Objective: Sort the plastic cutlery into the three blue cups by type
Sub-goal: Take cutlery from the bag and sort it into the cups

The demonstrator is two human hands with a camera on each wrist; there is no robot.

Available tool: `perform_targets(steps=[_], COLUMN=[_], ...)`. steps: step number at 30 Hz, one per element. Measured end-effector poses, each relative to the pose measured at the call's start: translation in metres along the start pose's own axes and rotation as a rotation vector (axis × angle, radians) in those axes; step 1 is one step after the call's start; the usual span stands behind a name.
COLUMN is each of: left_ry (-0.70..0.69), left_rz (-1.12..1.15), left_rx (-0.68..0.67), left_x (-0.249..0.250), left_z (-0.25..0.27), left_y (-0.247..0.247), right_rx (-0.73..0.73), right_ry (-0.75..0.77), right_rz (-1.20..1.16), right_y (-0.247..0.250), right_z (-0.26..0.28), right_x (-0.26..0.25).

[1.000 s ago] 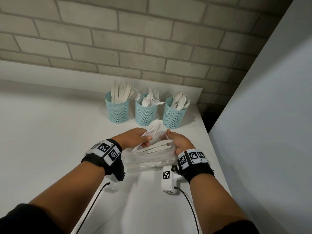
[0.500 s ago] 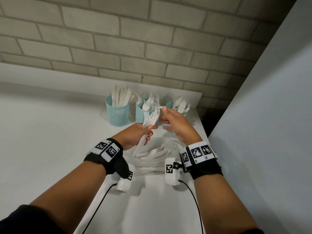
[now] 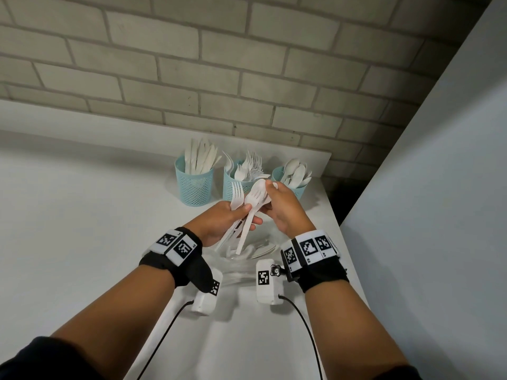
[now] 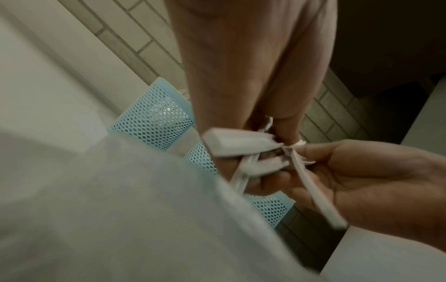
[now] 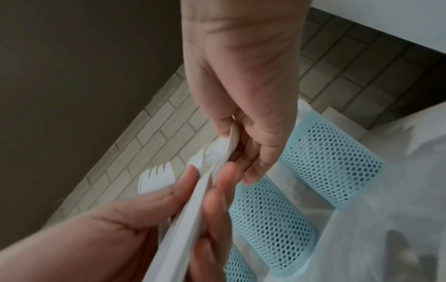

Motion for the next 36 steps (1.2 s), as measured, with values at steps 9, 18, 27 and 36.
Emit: perform_targets(steps=[9, 18, 27, 36], left_ry=[0.007, -0.006, 0.020, 0.013], left_rz=[-0.024, -0.004, 0.193, 0.201], left_rx=[0.098, 0.113, 0.165, 0.174], left_x=[-0.005, 0.009, 0.014, 0.020], left_z=[-0.005, -0.011, -0.013, -0.016], left_y=[0.004, 0.000, 0.006, 0.004], right_rx=[-0.040, 0.018, 0.405, 0.820], right_ry=[-0.057, -0.018, 0.133, 0.397], right_rz=[-0.139, -0.019, -0.171, -0.008], right_y=[-0.007, 0.000, 0.050, 0.087], right_z=[0.001, -0.003, -0.025, -0.039], right_x=[0.004, -0.020, -0.060, -0.085])
Point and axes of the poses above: each hand's wrist, its own z-axis away from the middle knuckle, its own y-axis out of the back of the hand, x = y × z, the point moved 5 cm from there along -z, towards the middle knuckle, and after that the axes turned 1 degree about -x, right-handed, at the moved point
